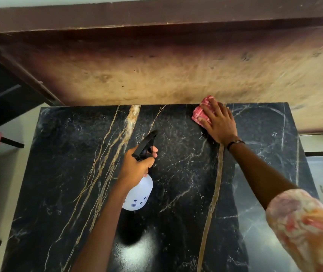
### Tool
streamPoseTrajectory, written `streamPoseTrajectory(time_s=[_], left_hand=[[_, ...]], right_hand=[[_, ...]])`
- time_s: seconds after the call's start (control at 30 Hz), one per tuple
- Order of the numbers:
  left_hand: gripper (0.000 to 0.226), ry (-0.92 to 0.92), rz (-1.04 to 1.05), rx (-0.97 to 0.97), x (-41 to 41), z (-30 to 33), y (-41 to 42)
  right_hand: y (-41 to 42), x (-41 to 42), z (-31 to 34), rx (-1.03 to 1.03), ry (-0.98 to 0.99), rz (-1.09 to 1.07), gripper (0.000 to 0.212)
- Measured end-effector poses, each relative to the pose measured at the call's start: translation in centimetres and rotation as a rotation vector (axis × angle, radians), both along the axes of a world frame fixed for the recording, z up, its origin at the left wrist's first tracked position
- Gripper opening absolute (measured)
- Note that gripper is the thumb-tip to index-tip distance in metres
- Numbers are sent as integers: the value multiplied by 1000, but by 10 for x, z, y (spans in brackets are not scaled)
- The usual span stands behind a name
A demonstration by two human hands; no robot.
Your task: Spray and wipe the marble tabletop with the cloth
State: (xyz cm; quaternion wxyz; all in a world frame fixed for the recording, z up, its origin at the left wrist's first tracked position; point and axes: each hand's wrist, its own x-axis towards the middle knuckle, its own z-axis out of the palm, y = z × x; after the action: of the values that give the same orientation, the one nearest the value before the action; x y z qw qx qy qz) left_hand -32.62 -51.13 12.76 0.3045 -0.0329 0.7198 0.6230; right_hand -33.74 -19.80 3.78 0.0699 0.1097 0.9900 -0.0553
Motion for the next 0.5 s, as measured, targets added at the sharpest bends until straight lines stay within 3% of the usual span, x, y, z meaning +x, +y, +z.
streamPoseTrajectory(time_s=[0.1, 0.3, 0.4, 0.5], left_hand=[[35, 26, -25, -23, 2, 0, 3], [29, 68, -34, -119, 13, -2, 17], [24, 63, -60, -168, 20, -1, 30], [25, 55, -88, -188, 31, -4, 39]], right_hand=[[-26, -24, -1, 14, -4, -48, 64], [-91, 23, -5, -30, 28, 344, 56], [-62, 79, -6, -8, 29, 491, 57], [-1, 118, -4, -33, 74, 433, 56]])
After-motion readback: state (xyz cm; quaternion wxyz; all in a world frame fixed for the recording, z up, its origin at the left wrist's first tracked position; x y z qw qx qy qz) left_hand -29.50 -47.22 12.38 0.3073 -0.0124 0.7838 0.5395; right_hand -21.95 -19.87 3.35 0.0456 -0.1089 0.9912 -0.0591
